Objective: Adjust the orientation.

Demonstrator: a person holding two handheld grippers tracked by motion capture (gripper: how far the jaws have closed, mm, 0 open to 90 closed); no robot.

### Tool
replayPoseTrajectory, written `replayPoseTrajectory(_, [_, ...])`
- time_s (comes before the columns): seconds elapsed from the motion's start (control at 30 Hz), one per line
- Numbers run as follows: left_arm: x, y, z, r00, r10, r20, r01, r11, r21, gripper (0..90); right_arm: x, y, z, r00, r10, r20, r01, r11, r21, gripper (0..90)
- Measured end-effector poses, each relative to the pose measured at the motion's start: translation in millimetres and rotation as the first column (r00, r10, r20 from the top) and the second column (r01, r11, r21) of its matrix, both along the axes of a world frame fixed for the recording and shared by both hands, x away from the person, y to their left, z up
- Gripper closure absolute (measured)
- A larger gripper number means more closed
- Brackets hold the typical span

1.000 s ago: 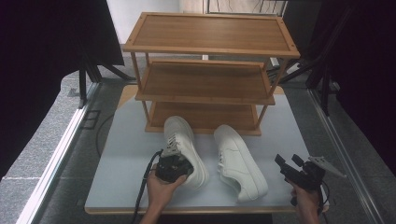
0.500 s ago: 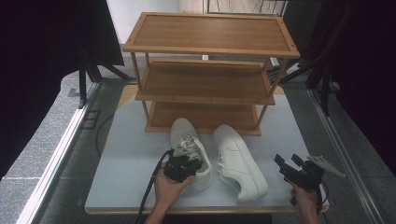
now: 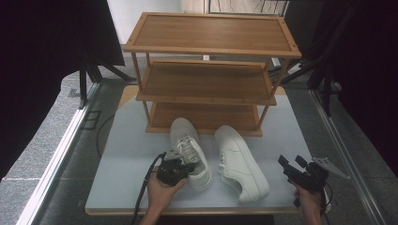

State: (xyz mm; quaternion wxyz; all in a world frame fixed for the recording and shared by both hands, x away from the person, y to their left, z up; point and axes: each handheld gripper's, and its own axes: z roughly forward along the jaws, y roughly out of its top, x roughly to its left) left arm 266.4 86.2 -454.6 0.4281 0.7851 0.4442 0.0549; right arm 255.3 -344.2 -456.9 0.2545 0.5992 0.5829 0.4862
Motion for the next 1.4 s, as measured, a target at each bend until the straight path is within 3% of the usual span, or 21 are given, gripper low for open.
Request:
replayPoseTrajectory(0.13, [1.0, -4.2, 0.8, 1.0000, 0.002, 0.005, -0.002, 1.0000, -0.002, 89.1, 0.8, 1.2, -1.1, 1.0000, 0.000, -0.006, 0.000, 1.000, -0.004, 24.3])
replayPoseTrajectory(0.23, [6.2, -14.6, 2.7, 0.9999, -0.012, 0.011, 0.012, 0.9996, 0.026, 88.2, 1.5, 4.5, -1.5, 0.9999, 0.010, -0.010, -0.011, 1.000, -0.017, 24.3])
replayPoseTrajectory(0.37, [6.0, -13.8, 2.4, 0.9998, -0.013, 0.015, 0.012, 0.9994, 0.034, 89.9, 1.0, 3.4, -1.7, 0.9999, 0.001, -0.014, -0.001, 1.000, -0.015, 24.4])
replayPoseTrajectory(0.53, [4.4, -5.5, 3.5, 0.9997, -0.024, 0.003, 0.024, 0.9988, 0.042, 90.0, 0.3, -0.9, -1.8, 0.9998, -0.011, -0.015, 0.011, 1.000, -0.005, 24.4])
replayPoseTrajectory(0.6, [2.9, -1.5, 4.2, 0.9997, -0.024, 0.000, 0.024, 0.9985, 0.050, 90.0, -1.1, -3.8, 0.1, 0.9999, -0.009, -0.010, 0.009, 0.999, 0.034, 24.5])
replayPoseTrajectory(0.77, [-2.5, 13.9, 4.7, 1.0000, -0.009, -0.001, 0.009, 0.9983, 0.057, 90.0, -1.3, -3.5, 1.1, 1.0000, -0.006, -0.007, 0.006, 0.999, 0.032, 24.5])
replayPoseTrajectory(0.93, [-5.1, 42.2, 5.4, 0.9995, 0.018, -0.025, -0.017, 0.9986, 0.050, 89.8, -0.9, -2.9, 0.6, 0.9999, -0.005, -0.012, 0.005, 1.000, 0.023, 24.5])
replayPoseTrajectory(1.07, [-3.3, 60.8, 4.1, 0.9982, 0.031, -0.052, -0.030, 0.9995, 0.014, 89.7, -1.0, -4.5, 0.8, 0.9999, -0.015, -0.008, 0.015, 1.000, 0.026, 24.6])
replayPoseTrajectory(1.2, [-1.3, 67.3, 2.8, 0.9978, 0.016, -0.064, -0.016, 0.9998, -0.010, 89.4, -0.8, -4.7, 0.7, 0.9998, -0.018, -0.009, 0.018, 1.000, 0.025, 24.6])
replayPoseTrajectory(1.4, [3.5, 61.4, 5.8, 0.9975, -0.032, -0.064, 0.031, 0.9994, -0.018, 88.6, 3.3, -1.6, -0.9, 0.9998, -0.018, -0.013, 0.018, 1.000, 0.017, 24.7])
